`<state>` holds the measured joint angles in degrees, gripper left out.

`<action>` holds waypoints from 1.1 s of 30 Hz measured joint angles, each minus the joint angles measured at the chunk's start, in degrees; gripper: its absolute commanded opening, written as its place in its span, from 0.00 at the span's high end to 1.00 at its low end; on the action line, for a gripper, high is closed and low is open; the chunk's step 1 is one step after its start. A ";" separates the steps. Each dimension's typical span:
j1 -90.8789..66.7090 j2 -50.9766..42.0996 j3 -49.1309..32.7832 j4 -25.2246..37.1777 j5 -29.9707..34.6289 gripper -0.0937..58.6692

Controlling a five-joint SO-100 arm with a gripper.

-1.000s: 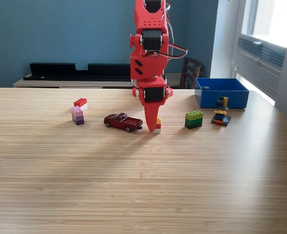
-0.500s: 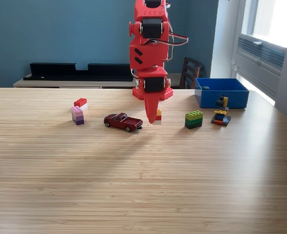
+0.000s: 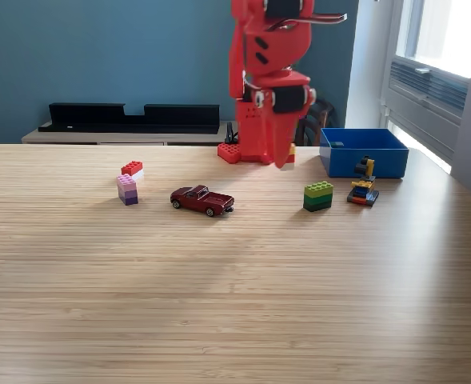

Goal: Grasp a lego block and put it in the bin.

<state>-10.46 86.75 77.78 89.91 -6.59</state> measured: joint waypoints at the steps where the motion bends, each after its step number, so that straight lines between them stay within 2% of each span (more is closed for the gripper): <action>1: -2.11 1.41 0.00 0.88 0.00 1.00; 9: -22.76 11.87 -0.09 5.98 1.49 1.00; 18: -44.56 12.66 -0.09 6.77 3.87 1.00; 25: -58.89 5.45 -0.09 6.77 2.81 1.00; 33: -66.62 -4.13 -1.76 7.56 0.79 1.00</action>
<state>-77.08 82.62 76.03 97.47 -5.80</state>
